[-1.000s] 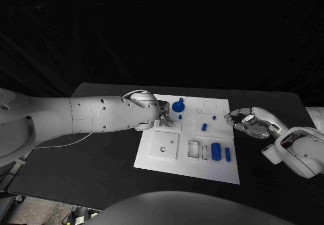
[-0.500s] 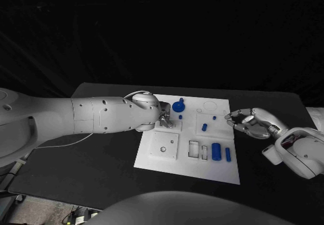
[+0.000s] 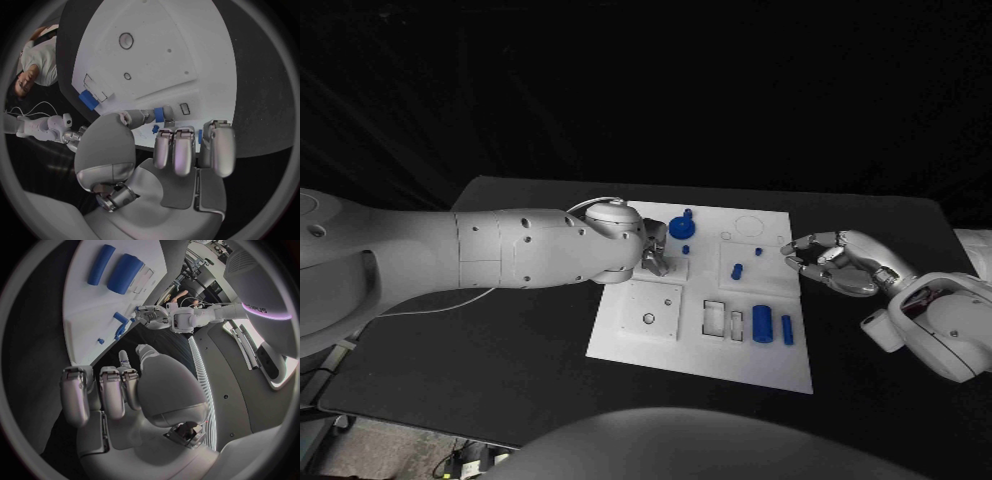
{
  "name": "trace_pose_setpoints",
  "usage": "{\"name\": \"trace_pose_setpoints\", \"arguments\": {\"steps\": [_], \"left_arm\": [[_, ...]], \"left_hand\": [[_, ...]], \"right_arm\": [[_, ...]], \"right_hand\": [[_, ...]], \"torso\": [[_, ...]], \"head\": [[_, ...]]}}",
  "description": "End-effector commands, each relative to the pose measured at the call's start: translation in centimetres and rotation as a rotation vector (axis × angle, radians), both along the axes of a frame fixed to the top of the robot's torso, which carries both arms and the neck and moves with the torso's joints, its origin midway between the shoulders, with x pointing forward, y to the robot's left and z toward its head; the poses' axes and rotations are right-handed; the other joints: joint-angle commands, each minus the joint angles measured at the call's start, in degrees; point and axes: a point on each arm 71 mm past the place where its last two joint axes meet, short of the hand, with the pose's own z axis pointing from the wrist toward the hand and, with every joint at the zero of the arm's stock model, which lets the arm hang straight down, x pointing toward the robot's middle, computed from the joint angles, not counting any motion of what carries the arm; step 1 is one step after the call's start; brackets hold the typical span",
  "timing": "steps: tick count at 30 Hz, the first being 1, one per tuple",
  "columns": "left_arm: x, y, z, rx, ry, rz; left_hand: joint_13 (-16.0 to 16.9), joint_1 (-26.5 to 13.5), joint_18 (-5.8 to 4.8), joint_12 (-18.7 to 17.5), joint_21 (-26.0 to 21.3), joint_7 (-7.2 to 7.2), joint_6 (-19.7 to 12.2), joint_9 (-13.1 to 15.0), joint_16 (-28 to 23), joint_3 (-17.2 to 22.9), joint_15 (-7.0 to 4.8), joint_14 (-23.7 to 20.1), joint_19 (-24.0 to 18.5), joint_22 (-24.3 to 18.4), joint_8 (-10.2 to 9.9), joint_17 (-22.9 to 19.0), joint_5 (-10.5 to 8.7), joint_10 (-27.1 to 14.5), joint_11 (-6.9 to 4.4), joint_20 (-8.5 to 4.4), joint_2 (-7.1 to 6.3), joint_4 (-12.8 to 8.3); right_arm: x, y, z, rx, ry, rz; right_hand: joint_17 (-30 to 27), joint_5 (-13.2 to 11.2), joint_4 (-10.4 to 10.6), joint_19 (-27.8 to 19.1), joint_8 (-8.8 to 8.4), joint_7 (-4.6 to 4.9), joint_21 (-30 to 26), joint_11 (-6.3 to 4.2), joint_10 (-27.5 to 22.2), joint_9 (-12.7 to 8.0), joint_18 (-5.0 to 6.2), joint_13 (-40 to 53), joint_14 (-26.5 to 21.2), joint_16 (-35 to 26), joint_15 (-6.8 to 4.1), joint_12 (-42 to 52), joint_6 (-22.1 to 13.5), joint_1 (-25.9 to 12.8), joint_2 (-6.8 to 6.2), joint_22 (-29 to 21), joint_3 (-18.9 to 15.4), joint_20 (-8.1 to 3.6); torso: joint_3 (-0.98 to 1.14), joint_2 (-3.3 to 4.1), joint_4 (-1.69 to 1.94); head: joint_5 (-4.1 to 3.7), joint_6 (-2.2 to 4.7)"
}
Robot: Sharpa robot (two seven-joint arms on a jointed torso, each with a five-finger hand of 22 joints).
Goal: Assemble the parts on the task board
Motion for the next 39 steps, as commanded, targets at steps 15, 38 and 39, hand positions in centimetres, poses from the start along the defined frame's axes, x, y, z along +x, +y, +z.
{"name": "trace_pose_setpoints", "arguments": {"steps": [15, 38, 39], "left_arm": [[0.9, -0.5, 3.0, -0.078, 0.057, 0.046], [3.9, -2.4, 5.7, 0.328, 0.235, -0.118], [4.0, -2.6, 5.7, 0.333, 0.236, -0.118]], "left_hand": [[15.07, -0.25, 0.37, 0.14, 0.71, -1.36, 2.48, 5.94, 0.14, 1.74, -0.8, 6.04, 3.12, 13.47, 2.84, 15.1, 0.02, 5.96, -0.84, -0.8, -0.27, -0.86], [15.07, -1.32, 0.25, 0.14, 1.09, -1.87, 5.22, 4.62, 0.14, -3.42, -1.45, 6.04, 3.52, 13.58, 0.75, 15.1, 1.27, 5.96, -1.42, -1.57, 1.81, -2.12], [15.07, -1.86, 0.27, 0.14, 0.95, -1.9, 5.25, 4.55, 0.14, -4.11, -1.4, 6.04, 3.47, 13.54, 0.39, 15.1, 1.24, 5.96, -1.41, -1.55, 1.95, -1.92]], "right_arm": [[0.0, 0.0, -0.1, -0.002, 0.004, 0.008], [0.0, 0.3, -0.2, 0.0, 0.008, 0.015], [0.0, 0.3, -0.2, 0.0, 0.008, 0.015]], "right_hand": [[15.08, 0.22, 0.05, 1.69, 0.0, 0.19, -0.44, -0.05, 6.47, 0.03, -0.28, 14.95, 6.08, 0.2, 0.35, -0.2, -0.25, 0.5, -0.13, 13.22, 0.5, -0.07], [15.08, 0.29, -0.11, 1.58, 0.03, 0.19, -0.54, -0.05, 6.47, 0.05, -0.25, 14.95, 6.08, 0.2, 0.37, -0.2, -0.26, 0.71, -0.21, 13.18, 0.75, -0.04], [15.08, 0.29, -0.11, 1.58, 0.03, 0.19, -0.54, -0.05, 6.47, 0.05, -0.25, 14.95, 6.08, 0.2, 0.37, -0.2, -0.26, 0.71, -0.21, 13.18, 0.75, -0.04]], "torso": [[0.01, 0.01, -0.04], [0.0, 0.09, -0.04], [0.01, 0.09, -0.04]], "head": [[-0.26, 0.0], [0.56, 0.0], [0.61, 0.0]]}}
